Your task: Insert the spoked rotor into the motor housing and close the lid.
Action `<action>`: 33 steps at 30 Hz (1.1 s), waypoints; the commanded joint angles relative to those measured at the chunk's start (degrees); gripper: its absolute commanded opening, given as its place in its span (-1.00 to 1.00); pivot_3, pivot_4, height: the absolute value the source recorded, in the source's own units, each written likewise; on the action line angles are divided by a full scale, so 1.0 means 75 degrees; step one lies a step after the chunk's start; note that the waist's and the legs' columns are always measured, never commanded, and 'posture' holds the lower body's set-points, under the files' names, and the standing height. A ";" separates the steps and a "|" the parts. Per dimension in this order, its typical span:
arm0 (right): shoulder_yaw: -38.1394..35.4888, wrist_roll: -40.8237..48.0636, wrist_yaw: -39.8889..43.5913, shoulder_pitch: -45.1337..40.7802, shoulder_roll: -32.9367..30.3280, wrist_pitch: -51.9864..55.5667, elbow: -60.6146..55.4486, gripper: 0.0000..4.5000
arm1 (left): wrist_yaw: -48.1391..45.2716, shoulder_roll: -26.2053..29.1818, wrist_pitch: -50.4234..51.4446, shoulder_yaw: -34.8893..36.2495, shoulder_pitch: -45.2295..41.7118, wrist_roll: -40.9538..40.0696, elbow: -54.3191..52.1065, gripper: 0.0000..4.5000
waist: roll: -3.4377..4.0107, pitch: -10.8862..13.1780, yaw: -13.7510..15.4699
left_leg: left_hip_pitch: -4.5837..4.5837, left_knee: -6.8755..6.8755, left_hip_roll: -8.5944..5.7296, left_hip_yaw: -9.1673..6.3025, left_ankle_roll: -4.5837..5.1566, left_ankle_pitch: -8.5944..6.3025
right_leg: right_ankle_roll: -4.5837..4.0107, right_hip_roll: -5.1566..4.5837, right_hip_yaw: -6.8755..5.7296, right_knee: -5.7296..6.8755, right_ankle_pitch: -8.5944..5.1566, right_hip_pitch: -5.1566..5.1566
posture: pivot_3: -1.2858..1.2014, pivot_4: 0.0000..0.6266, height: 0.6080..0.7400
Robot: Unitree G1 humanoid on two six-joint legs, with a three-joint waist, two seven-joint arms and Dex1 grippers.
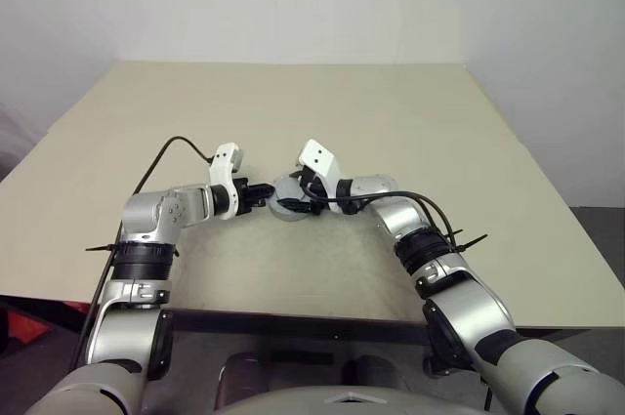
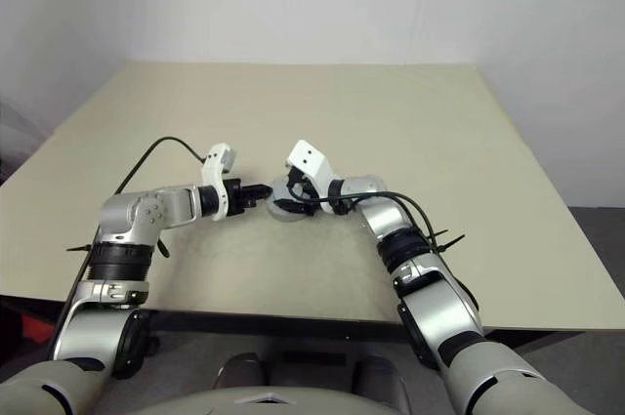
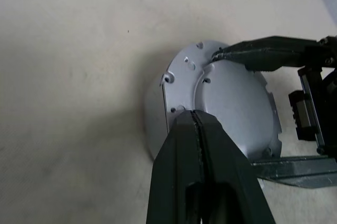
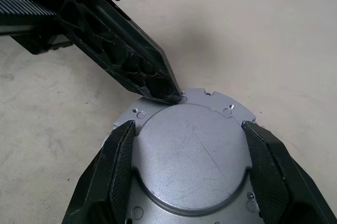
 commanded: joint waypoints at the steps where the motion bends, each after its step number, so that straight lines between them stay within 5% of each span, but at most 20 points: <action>1: 0.0257 -0.0401 -0.0076 0.0202 -0.0163 0.0279 0.0310 0.38 | 0.0026 0.0053 0.0483 -0.0009 0.0081 -0.0029 0.0127 -0.99 | 0.0003 -0.0003 -0.0001 | 0.0000 -0.0002 0.0000 0.0000 0.0000 0.0000 | 0.0003 0.0000 0.0000 -0.0003 -0.0002 0.0002 | 0.03 -1.00 1.00; 6: 0.0153 -0.0208 0.0092 0.0182 -0.0137 0.0525 0.0210 0.38 | -0.0101 0.0069 0.0736 0.0040 0.0100 -0.0178 -0.0006 -0.99 | 0.0003 -0.0003 -0.0001 | 0.0000 -0.0004 -0.0001 0.0000 0.0000 0.0000 | 0.0012 0.0000 0.0000 -0.0010 -0.0007 0.0003 | 0.03 -1.00 1.00; 10: 0.0133 0.0019 0.0537 0.0275 -0.0193 0.0605 -0.0326 0.99 | -0.0104 0.0070 0.0777 0.0036 0.0123 -0.0165 -0.0039 -1.00 | 0.0002 -0.0004 0.0000 | -0.0004 -0.0009 -0.0001 -0.0001 0.0002 -0.0001 | 0.0014 0.0000 -0.0001 -0.0019 -0.0008 0.0006 | 0.03 -1.00 1.00; 22: -0.1475 0.1291 -0.0366 -0.0641 0.0077 0.2410 -0.1426 0.99 | -0.0172 0.0045 0.0818 -0.0050 0.0180 -0.0174 -0.0161 -1.00 | 0.0003 0.0021 0.0005 | -0.0023 -0.0038 -0.0004 -0.0001 0.0002 -0.0001 | -0.0020 0.0000 -0.0004 -0.0030 0.0011 -0.0018 | 0.03 -1.00 1.00; 33: -0.2329 0.2706 -0.0307 -0.1495 -0.0930 0.7775 -0.1494 0.99 | -0.0163 0.0010 0.0761 -0.0028 0.0308 -0.0195 -0.0281 -1.00 | 0.0003 0.0025 0.0138 | -0.0036 -0.0061 -0.0009 0.0000 -0.0028 0.0016 | -0.0004 0.0000 -0.0004 -0.0039 0.0002 -0.0029 | 0.03 -1.00 1.00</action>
